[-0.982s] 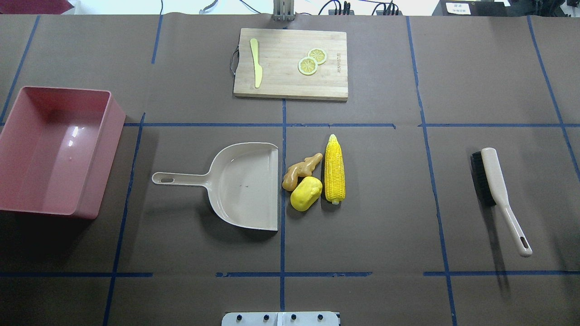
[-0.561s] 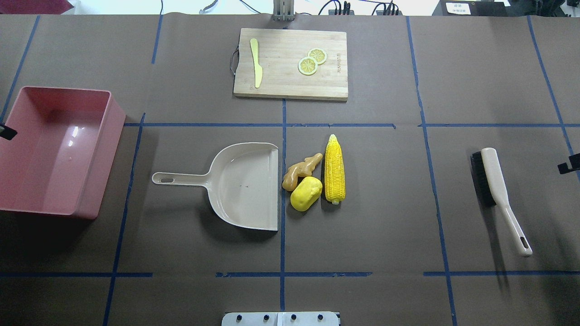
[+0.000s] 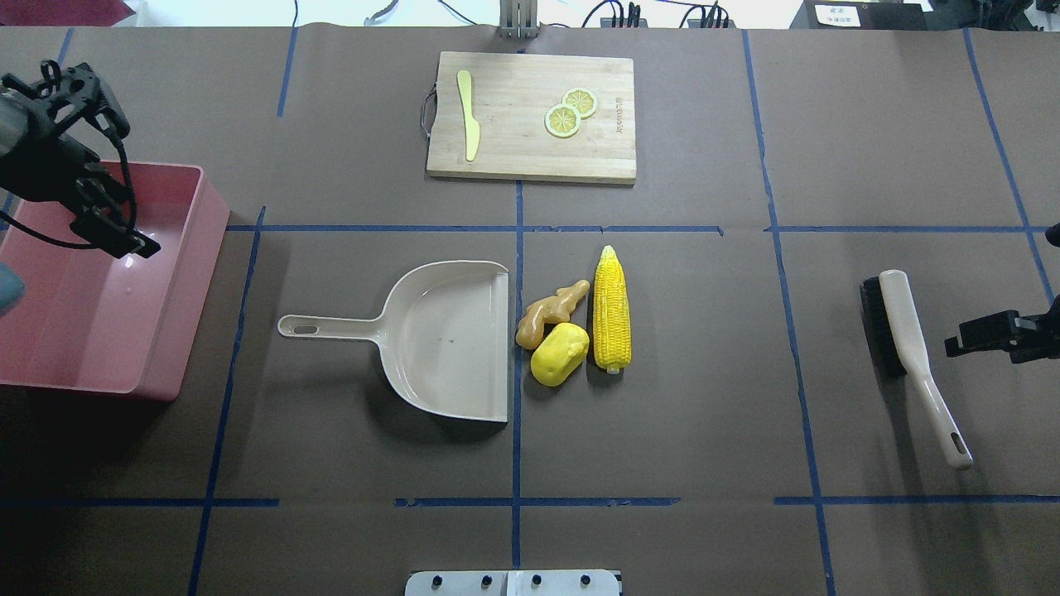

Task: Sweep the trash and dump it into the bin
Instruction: 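Move the left gripper to the dustpan handle while the right reaches the brush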

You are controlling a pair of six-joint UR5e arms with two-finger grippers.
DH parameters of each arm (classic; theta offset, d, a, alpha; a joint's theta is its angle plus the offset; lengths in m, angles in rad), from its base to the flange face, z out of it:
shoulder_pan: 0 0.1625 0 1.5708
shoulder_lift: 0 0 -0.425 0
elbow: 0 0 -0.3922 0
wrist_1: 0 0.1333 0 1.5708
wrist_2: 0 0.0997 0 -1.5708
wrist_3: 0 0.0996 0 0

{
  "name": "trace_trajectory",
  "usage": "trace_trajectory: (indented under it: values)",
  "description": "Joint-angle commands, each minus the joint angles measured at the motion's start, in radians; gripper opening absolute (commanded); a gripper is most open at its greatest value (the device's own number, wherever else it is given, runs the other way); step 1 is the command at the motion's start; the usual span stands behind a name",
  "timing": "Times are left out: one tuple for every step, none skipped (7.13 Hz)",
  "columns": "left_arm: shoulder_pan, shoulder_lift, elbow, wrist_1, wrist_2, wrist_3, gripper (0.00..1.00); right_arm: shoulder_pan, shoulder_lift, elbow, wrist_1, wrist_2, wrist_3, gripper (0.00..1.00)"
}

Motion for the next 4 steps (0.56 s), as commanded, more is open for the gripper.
trace_trajectory:
  values:
    - [0.068,-0.033,0.003,-0.004,0.069,-0.021,1.00,-0.155,-0.030,0.060,0.004,-0.178,0.152,0.99]
    - [0.080,-0.034,0.003,-0.007,0.070,-0.054,1.00,-0.181,-0.047,0.065,0.004,-0.182,0.154,0.99]
    - [0.082,-0.035,0.003,-0.009,0.070,-0.058,1.00,-0.212,-0.068,0.062,0.004,-0.185,0.151,0.99]
    - [0.082,-0.034,-0.001,-0.016,0.069,-0.076,1.00,-0.214,-0.073,0.060,0.004,-0.176,0.154,0.99]
